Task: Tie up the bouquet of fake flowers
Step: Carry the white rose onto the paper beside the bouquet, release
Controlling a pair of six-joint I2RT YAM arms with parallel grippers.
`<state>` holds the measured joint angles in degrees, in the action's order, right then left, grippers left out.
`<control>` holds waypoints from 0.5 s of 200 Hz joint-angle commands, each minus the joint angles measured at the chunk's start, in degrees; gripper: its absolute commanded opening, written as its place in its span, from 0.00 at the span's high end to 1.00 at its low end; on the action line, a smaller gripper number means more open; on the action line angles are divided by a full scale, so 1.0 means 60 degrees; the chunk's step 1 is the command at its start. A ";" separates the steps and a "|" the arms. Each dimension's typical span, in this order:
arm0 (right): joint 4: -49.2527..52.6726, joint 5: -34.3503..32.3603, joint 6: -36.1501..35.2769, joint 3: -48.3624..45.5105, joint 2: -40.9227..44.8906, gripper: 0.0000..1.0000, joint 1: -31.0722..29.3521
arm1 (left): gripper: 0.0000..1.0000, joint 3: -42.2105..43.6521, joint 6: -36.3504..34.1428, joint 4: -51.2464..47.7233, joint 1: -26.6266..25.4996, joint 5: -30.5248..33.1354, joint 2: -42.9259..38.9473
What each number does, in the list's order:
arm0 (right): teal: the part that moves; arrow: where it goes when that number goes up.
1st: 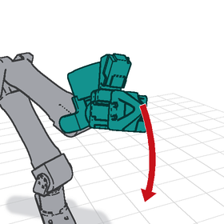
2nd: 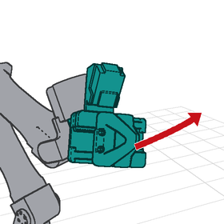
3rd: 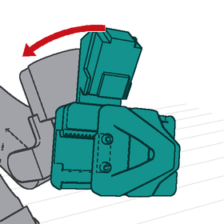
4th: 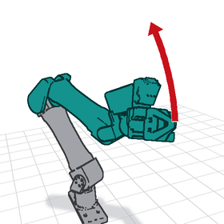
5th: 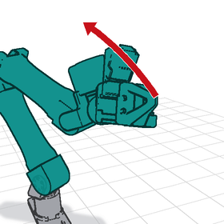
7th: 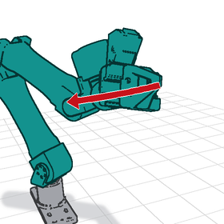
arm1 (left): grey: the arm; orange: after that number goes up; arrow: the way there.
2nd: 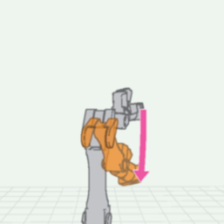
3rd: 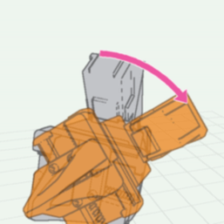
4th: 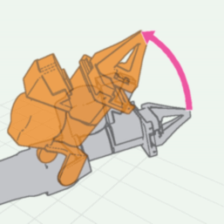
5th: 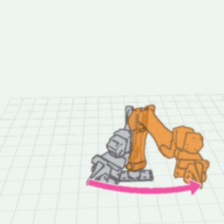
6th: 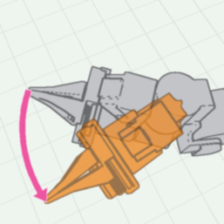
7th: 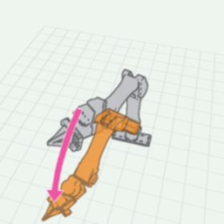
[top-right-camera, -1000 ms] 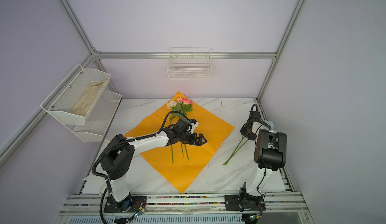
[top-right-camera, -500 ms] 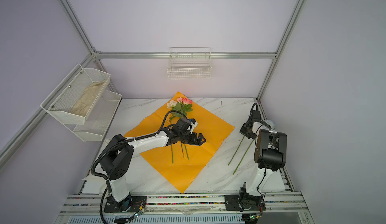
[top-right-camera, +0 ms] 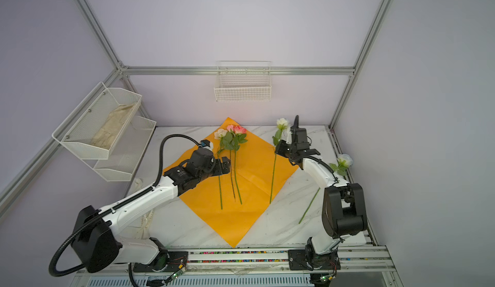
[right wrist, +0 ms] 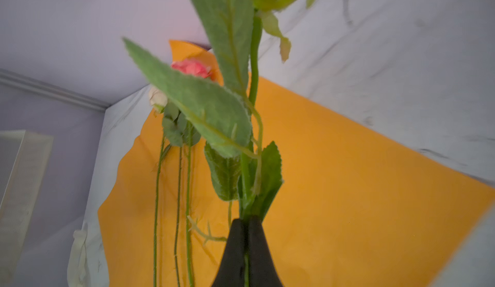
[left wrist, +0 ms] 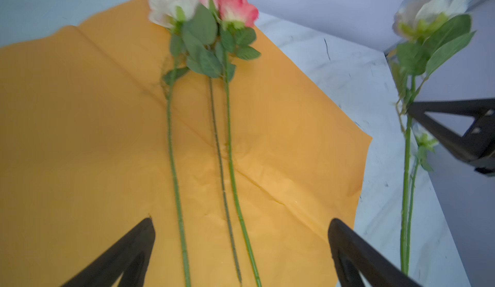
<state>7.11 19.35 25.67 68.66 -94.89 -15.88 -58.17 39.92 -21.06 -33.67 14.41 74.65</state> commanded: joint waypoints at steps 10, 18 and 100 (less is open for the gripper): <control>-0.0550 0.0083 0.0741 0.1497 -0.1605 1.00 -0.1833 | 0.00 0.1140 0.0166 -0.0520 0.1155 0.0973 -0.1399; -0.0575 -0.0006 0.0761 0.1961 -0.2051 1.00 -0.2257 | 0.01 0.1276 0.0146 -0.0667 0.1320 0.0989 -0.1696; -0.0306 -0.0691 0.2198 0.4949 -0.5569 1.00 -0.3680 | 0.00 0.2041 0.0275 -0.1017 0.1832 0.0898 -0.2813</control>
<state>6.15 17.26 33.47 96.97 -125.80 -37.56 -48.05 40.82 -27.53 -23.20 19.14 58.41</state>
